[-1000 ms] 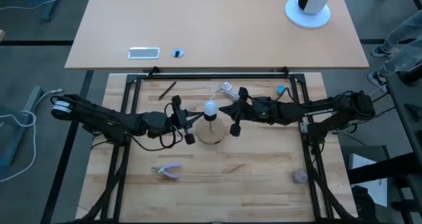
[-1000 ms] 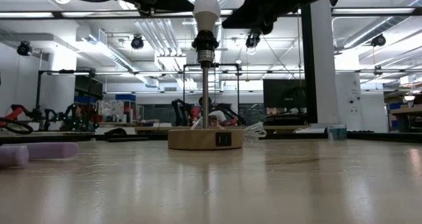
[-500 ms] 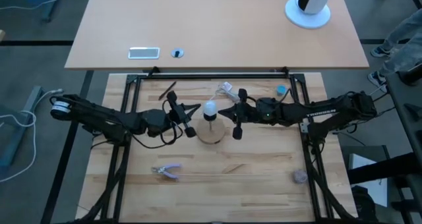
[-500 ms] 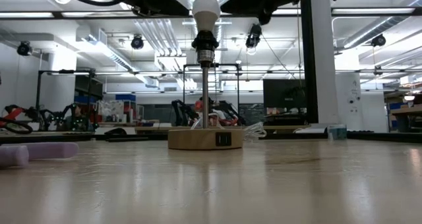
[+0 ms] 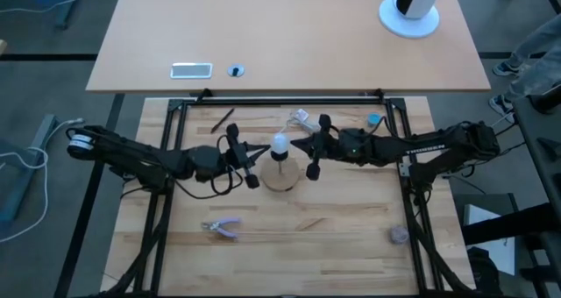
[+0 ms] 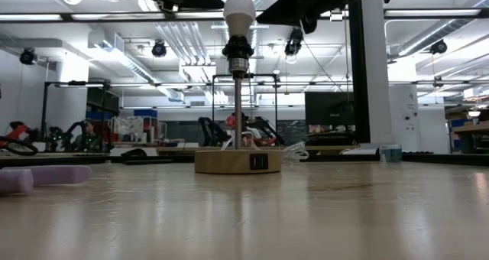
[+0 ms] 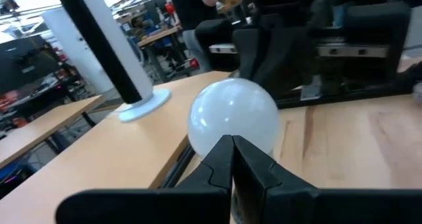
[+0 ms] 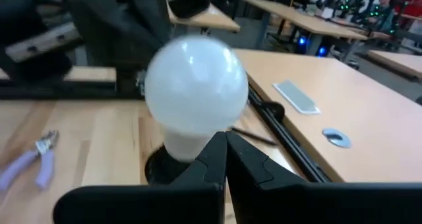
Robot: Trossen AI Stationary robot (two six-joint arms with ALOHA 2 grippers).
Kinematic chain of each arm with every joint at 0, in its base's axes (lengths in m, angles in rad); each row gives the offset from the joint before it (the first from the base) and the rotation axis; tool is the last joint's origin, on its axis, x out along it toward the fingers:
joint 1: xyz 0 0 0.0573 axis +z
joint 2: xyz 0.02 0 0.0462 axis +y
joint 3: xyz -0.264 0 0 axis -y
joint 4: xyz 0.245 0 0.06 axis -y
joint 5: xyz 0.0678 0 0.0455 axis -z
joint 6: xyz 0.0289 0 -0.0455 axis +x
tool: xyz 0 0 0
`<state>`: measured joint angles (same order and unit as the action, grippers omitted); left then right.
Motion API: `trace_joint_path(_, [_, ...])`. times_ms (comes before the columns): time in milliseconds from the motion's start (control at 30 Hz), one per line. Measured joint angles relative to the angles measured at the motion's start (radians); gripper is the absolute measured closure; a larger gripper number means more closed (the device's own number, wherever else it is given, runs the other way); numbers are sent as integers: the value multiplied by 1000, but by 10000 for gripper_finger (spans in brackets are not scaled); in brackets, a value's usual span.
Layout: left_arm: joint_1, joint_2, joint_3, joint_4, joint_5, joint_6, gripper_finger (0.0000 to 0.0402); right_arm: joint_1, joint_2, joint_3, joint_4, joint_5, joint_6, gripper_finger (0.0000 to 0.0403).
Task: Screw lightbulb
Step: Remove the lightbulb from the lamp
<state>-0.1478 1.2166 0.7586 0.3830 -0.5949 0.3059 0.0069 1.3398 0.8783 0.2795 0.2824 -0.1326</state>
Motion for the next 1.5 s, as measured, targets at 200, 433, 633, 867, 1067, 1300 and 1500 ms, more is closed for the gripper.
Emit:
trace_joint_path(200, [-17, -8, 0, -6, -104, 11, 401, 2, -11, 0, -65, -17, 1, 403])
trace_joint_path(433, [3, 6, 0, -2, -93, 6, 401, 4, -4, 2, 28, -117, 0, 403])
trace_joint_path(633, [2, 11, 0, 1, -54, 0, 401, -1, 0, 2, 31, -43, 1, 403])
trace_joint_path(867, [-18, 6, 0, -4, 25, 4, 401, -1, -2, 2, -1, 16, 2, 403])
trace_joint_path(1067, [-22, -6, 0, -2, -77, 21, 401, 6, -5, 2, -11, -55, 7, 403])
trace_joint_path(1300, [25, -4, 0, 32, -117, 34, 401, 15, 12, 2, 73, -101, -4, 403])
trace_joint_path(1500, [33, 7, 0, 54, -8, 36, 401, 13, 14, 2, 66, -54, 1, 403])
